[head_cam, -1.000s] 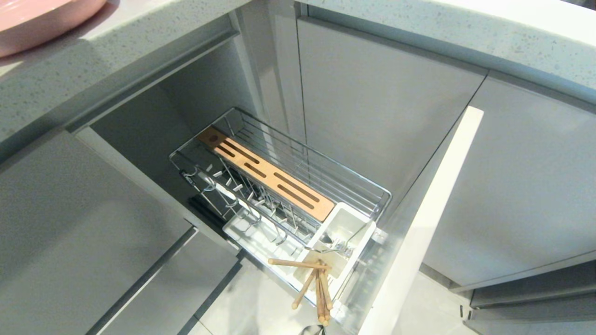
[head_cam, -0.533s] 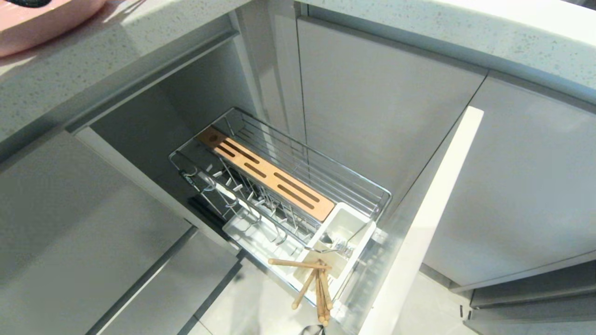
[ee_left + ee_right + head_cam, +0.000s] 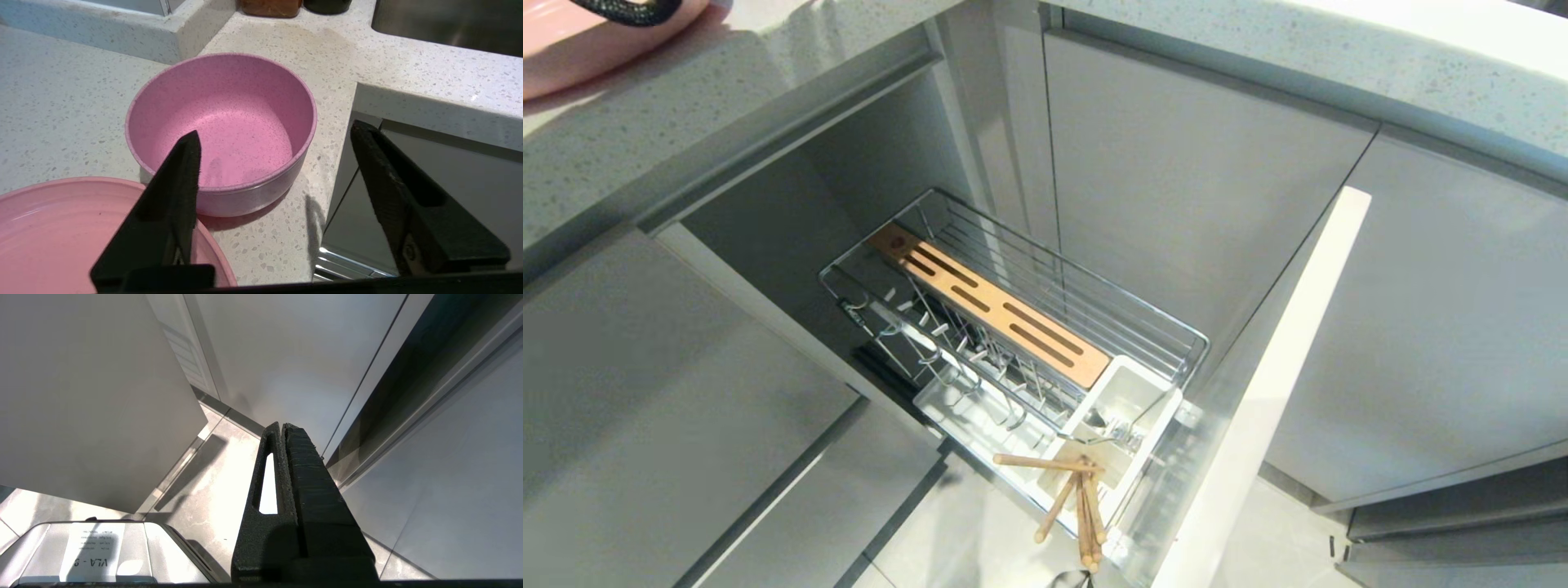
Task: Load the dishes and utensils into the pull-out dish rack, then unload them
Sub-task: Pick up the bowl and place it in the cupboard
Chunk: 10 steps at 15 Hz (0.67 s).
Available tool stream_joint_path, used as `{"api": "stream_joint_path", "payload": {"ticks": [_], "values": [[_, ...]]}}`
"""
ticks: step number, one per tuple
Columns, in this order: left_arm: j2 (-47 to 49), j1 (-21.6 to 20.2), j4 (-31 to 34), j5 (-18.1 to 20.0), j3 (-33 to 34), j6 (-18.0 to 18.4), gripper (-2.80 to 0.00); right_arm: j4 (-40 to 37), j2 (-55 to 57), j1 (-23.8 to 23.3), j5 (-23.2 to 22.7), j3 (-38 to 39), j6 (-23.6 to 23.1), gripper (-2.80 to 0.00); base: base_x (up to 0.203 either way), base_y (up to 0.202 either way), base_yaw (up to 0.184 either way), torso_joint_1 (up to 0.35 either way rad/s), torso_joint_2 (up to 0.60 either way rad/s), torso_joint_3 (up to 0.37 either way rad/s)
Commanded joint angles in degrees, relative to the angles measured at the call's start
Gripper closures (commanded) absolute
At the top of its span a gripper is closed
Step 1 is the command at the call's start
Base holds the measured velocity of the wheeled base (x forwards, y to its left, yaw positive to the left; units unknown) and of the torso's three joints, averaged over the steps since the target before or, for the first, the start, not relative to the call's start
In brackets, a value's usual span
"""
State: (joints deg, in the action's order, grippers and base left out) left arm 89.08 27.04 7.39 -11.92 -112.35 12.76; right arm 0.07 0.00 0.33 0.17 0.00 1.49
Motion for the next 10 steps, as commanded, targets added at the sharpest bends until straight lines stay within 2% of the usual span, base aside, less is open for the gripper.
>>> {"api": "stream_joint_path", "payload": {"ticks": [1, 10], "values": [[0.83, 0.03, 0.00, -0.07, 0.02, 0.07, -2.80, 0.01, 0.00, 0.03, 0.01, 0.07, 0.01, 0.00, 0.000, 0.000, 0.000, 0.000, 0.00, 0.000], [2.75, 0.03, 0.10, 0.19, -0.24, 0.07, -2.80, 0.01, 0.00, 0.02, 0.01, 0.08, 0.01, 0.00, 0.000, 0.000, 0.000, 0.000, 0.00, 0.000]]}}
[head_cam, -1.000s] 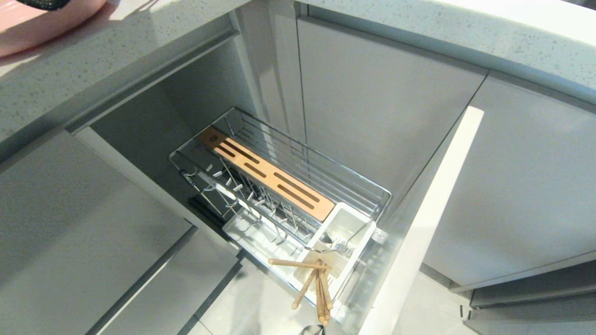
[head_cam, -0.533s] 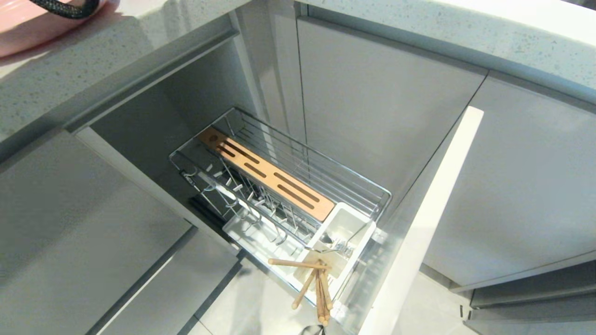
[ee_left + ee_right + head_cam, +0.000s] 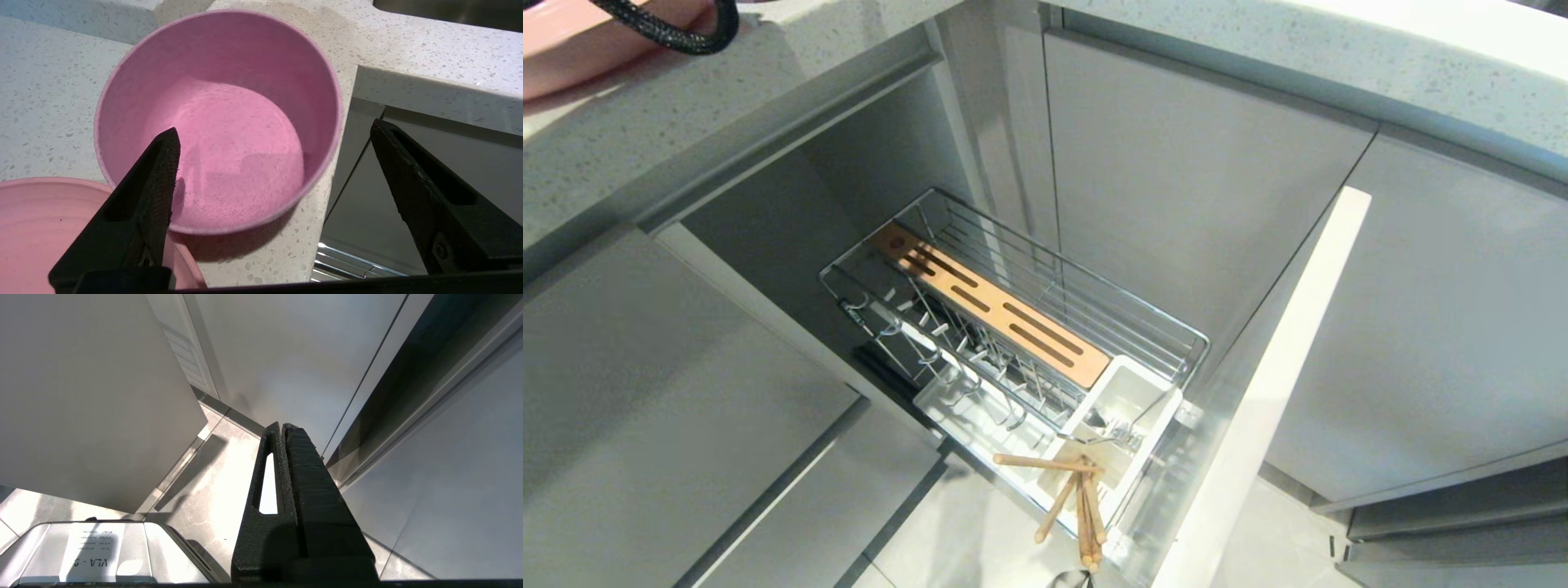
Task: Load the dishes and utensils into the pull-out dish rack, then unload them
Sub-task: Pick up the bowl and place it in the cupboard
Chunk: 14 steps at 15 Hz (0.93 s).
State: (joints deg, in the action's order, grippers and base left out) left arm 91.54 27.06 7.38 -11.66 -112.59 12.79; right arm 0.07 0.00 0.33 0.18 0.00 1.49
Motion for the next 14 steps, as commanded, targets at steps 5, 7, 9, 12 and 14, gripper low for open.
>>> {"api": "stream_joint_path", "payload": {"ticks": [5, 7, 9, 12, 14], "values": [[1.01, 0.01, 0.36, -0.12, 0.00, -0.04, -2.80, 0.01, 0.00, 0.02, -0.01, 0.00, 0.01, 0.00, 0.000, 0.000, 0.000, 0.000, 0.00, 0.000], [1.19, 0.01, 0.53, -0.12, 0.00, -0.13, -2.80, 0.01, 0.00, 0.02, -0.01, 0.09, 0.01, 0.00, 0.000, 0.000, 0.000, 0.000, 0.00, 0.000], [1.36, 0.01, 0.62, -0.12, 0.00, -0.13, -2.80, 0.01, 0.00, 0.03, -0.01, 0.09, 0.01, 0.00, 0.000, 0.000, 0.000, 0.000, 0.00, 0.000], [1.48, 0.01, 0.62, -0.12, 0.00, -0.13, -2.80, 0.01, 0.00, 0.02, -0.01, 0.09, 0.01, 0.00, 0.000, 0.000, 0.000, 0.000, 0.00, 0.000], [1.45, 0.01, 0.62, -0.12, 0.00, -0.04, 0.00, 0.01, 0.00, 0.03, -0.01, 0.08, 0.01, 0.00, 0.000, 0.000, 0.000, 0.000, 0.00, 0.000]]}}
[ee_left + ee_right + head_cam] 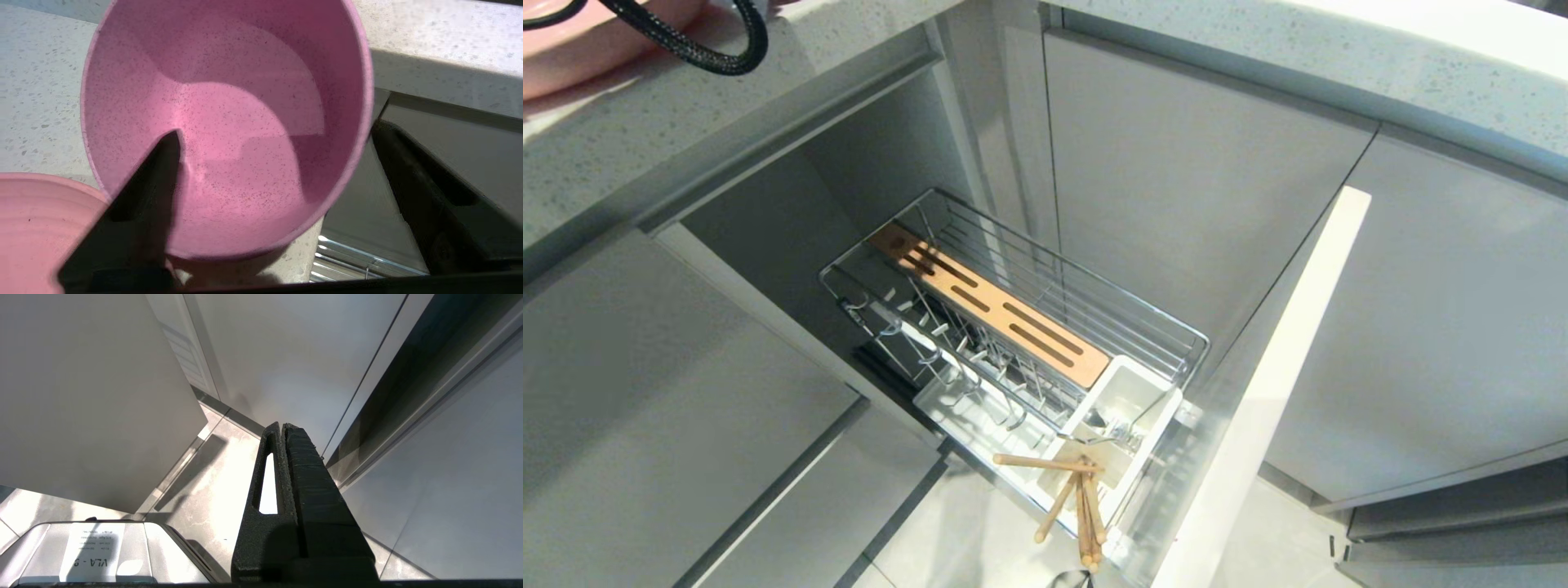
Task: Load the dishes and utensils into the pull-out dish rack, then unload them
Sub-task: Pick up the bowl and place it in the cupboard
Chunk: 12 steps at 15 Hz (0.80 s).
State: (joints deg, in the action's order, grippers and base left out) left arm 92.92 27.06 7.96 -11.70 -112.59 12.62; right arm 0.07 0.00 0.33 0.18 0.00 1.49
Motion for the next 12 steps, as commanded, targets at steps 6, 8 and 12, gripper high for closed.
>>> {"api": "stream_joint_path", "payload": {"ticks": [6, 8, 12], "values": [[-0.44, 0.10, 0.04, -0.08, 0.07, -0.05, 0.00, 0.01, 0.00, 0.03, -0.01, 0.09, 0.01, 0.00, 0.000, 0.000, 0.000, 0.000, 0.00, 0.000], [-0.82, 0.18, 0.12, -0.07, 0.09, -0.05, 0.00, 0.01, 0.00, 0.02, -0.01, 0.09, 0.01, 0.00, 0.000, 0.000, 0.000, 0.000, 0.00, 0.000], [-1.60, 0.97, 0.21, -0.21, 0.09, -0.01, 0.00, 0.01, 0.00, 0.04, -0.01, 0.08, 0.01, 0.00, 0.000, 0.000, 0.000, 0.000, 0.00, 0.000]]}}
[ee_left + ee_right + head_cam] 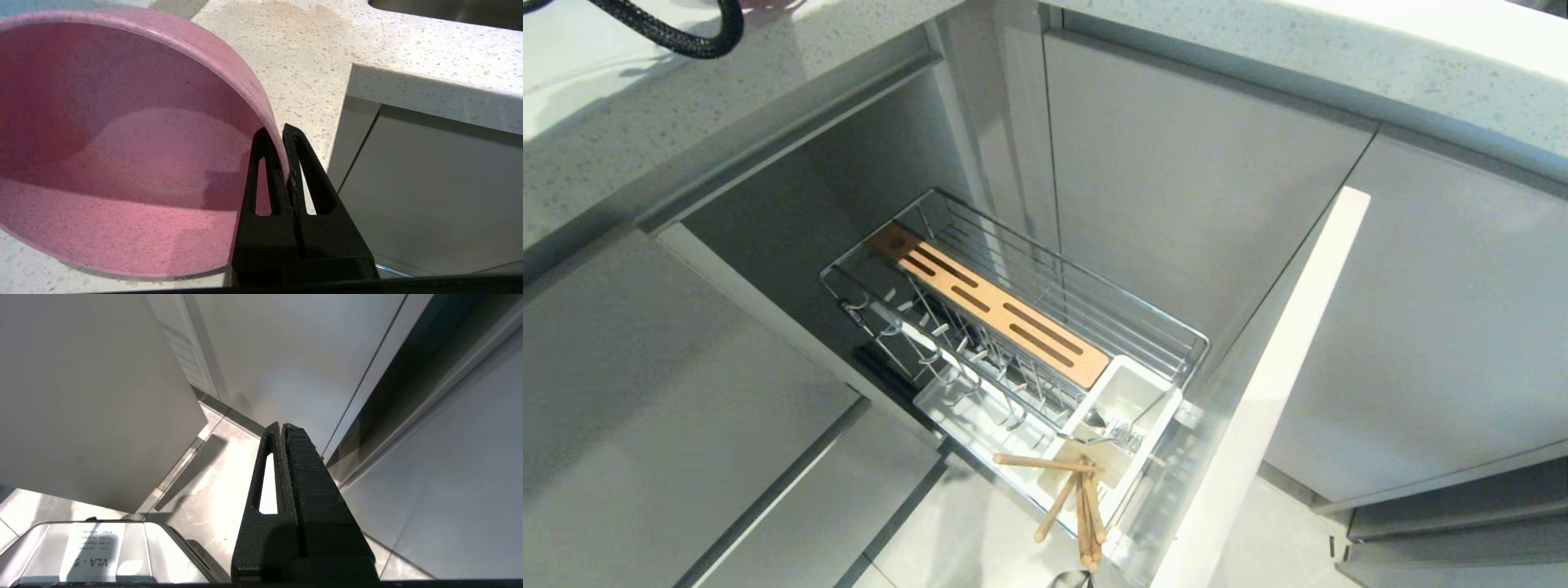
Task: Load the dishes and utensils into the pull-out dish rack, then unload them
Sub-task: Pick up the bowl and place it in the cupboard
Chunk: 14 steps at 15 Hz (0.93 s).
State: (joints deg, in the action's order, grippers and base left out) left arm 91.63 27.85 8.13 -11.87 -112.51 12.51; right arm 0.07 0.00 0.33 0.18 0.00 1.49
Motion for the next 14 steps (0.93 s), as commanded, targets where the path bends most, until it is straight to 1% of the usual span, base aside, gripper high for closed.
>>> {"api": "stream_joint_path", "payload": {"ticks": [1, 4, 8, 11, 14], "values": [[-0.40, 0.20, 0.04, -0.08, 0.01, 0.06, 0.00, 0.01, 0.00, 0.05, -0.01, 0.03, 0.01, 0.00, 0.000, 0.000, 0.000, 0.000, 0.00, 0.000], [-0.82, 1.13, 0.55, -0.36, 0.01, 0.20, 0.00, 0.01, 0.00, 0.03, -0.01, 0.08, 0.01, 0.00, 0.000, 0.000, 0.000, 0.000, 0.00, 0.000], [-3.42, 1.62, 6.41, -0.37, 0.04, 0.26, 0.00, 0.01, 0.00, 0.04, -0.01, 0.07, 0.01, 0.00, 0.000, 0.000, 0.000, 0.000, 0.00, 0.000], [-5.53, 3.15, 3.46, -0.19, 0.01, -0.55, 0.00, 0.01, 0.00, 0.02, -0.01, 0.09, 0.01, 0.00, 0.000, 0.000, 0.000, 0.000, 0.00, 0.000], [-7.81, 7.33, -4.04, -0.54, 0.12, -2.35, 0.00, 0.01, 0.00, 0.02, -0.01, 0.09, 0.01, 0.00, 0.000, 0.000, 0.000, 0.000, 0.00, 0.000]]}}
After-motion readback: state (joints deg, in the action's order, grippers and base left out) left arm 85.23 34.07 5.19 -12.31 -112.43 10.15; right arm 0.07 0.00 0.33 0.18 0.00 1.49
